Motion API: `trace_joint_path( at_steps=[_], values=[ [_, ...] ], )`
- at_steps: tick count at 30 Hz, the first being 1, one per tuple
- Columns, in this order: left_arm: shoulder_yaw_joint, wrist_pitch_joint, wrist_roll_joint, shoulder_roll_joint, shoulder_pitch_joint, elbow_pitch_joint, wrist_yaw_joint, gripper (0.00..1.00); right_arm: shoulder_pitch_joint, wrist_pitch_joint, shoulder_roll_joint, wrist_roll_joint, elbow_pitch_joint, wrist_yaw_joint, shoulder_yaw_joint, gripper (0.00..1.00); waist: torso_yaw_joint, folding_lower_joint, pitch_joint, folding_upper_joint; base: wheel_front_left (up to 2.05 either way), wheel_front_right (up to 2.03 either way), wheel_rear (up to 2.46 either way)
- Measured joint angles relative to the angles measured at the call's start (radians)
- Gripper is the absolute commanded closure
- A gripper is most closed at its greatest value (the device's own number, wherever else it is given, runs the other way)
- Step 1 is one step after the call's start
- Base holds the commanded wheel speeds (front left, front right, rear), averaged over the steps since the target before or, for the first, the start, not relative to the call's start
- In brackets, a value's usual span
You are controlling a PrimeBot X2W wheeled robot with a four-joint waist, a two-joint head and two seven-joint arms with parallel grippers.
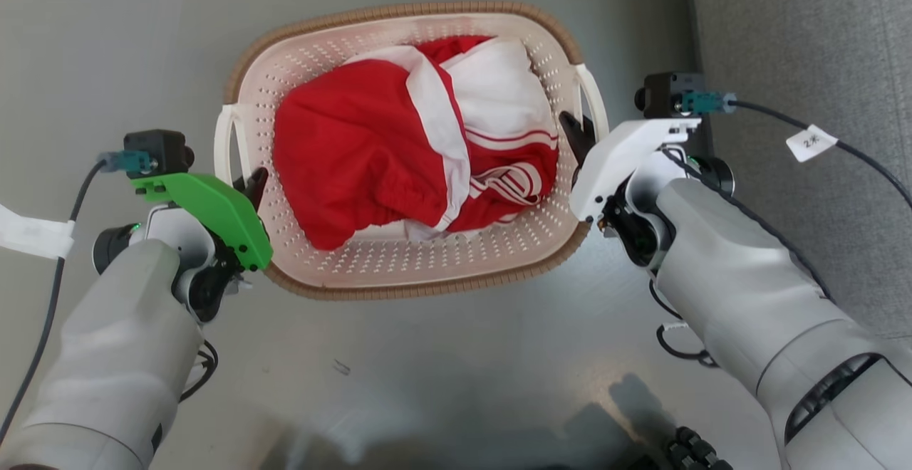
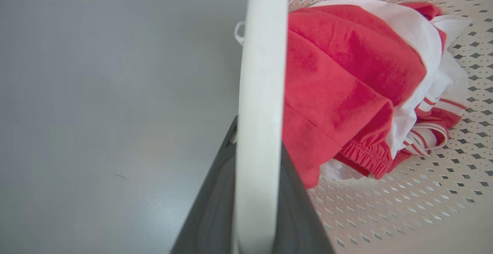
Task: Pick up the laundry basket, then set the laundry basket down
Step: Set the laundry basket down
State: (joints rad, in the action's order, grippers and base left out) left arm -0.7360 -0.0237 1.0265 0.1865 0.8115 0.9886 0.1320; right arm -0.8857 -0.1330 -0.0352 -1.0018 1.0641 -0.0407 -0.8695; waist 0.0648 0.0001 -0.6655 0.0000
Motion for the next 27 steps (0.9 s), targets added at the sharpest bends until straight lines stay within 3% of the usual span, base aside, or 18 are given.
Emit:
trace_joint_path(
  at_steps=[27],
  values=[
    [0.012, 0.005, -0.004, 0.041, 0.138, -0.036, 0.0, 1.0, -0.157, -0.033, 0.003, -0.021, -0.01, 0.031, 0.001, 1.0, 0.008, 0.0, -0.215, 0.0, 0.0, 0.0, 0.0]
  ],
)
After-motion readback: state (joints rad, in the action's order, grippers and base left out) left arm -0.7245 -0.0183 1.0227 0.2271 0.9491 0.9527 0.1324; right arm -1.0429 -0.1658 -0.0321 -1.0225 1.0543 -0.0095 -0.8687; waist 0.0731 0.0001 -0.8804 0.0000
